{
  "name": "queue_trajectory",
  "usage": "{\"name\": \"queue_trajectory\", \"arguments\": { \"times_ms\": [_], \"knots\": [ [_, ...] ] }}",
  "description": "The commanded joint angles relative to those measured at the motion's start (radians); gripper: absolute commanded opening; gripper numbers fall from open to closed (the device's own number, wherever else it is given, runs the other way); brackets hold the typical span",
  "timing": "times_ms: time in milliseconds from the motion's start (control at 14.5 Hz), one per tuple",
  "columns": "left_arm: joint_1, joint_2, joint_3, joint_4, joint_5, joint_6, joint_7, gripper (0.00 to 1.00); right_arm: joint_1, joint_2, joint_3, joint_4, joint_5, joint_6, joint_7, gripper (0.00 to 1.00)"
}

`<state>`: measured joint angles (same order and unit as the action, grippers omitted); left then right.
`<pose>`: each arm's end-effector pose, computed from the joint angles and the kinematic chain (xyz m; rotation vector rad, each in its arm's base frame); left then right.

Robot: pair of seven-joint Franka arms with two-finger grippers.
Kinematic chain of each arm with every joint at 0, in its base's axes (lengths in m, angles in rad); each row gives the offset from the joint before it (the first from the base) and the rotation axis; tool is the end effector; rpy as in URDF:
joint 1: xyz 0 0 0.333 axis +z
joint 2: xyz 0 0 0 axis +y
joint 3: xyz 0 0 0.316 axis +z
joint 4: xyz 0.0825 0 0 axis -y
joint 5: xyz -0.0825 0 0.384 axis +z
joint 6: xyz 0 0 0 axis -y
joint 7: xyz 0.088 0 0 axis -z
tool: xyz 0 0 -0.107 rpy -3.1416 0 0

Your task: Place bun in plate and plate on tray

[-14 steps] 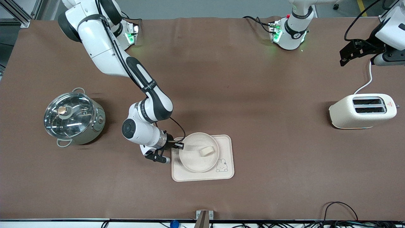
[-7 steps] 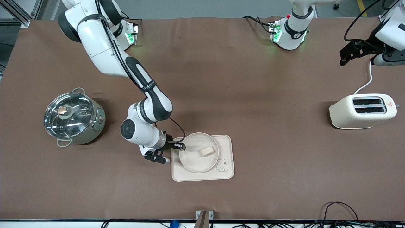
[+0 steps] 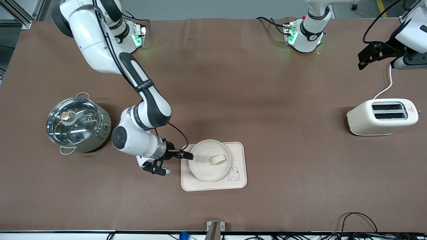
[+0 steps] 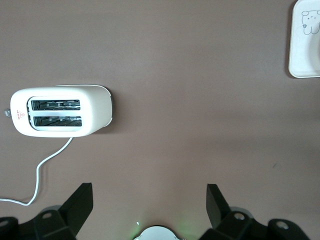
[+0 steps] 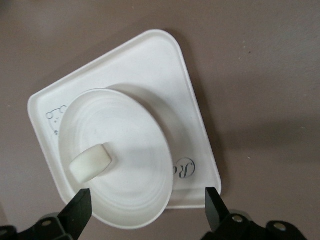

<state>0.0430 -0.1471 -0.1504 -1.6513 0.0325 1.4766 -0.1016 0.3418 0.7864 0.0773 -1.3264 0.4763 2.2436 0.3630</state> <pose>0.4953 -0.0560 0.6554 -3.0843 0.0020 0.0361 0.6915 0.3070 0.2805 -2.6622 0.3308 0.0700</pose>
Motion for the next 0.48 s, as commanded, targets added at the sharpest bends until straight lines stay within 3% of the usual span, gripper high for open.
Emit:
{"name": "queue_trajectory", "arguments": {
  "times_ms": [0,207,414],
  "knots": [
    [0.009,-0.002,-0.005,0.005,-0.016,0.001,0.017,1.00,-0.053,-0.131,-0.008,-0.043,-0.011,-0.126,0.001,1.00],
    [0.009,-0.003,-0.005,0.007,-0.017,0.001,0.017,1.00,-0.131,-0.255,-0.010,-0.051,-0.021,-0.301,-0.003,1.00],
    [0.009,-0.003,-0.005,0.005,-0.016,0.001,0.019,1.00,-0.202,-0.418,-0.010,-0.099,-0.118,-0.483,-0.024,1.00]
  ]
}}
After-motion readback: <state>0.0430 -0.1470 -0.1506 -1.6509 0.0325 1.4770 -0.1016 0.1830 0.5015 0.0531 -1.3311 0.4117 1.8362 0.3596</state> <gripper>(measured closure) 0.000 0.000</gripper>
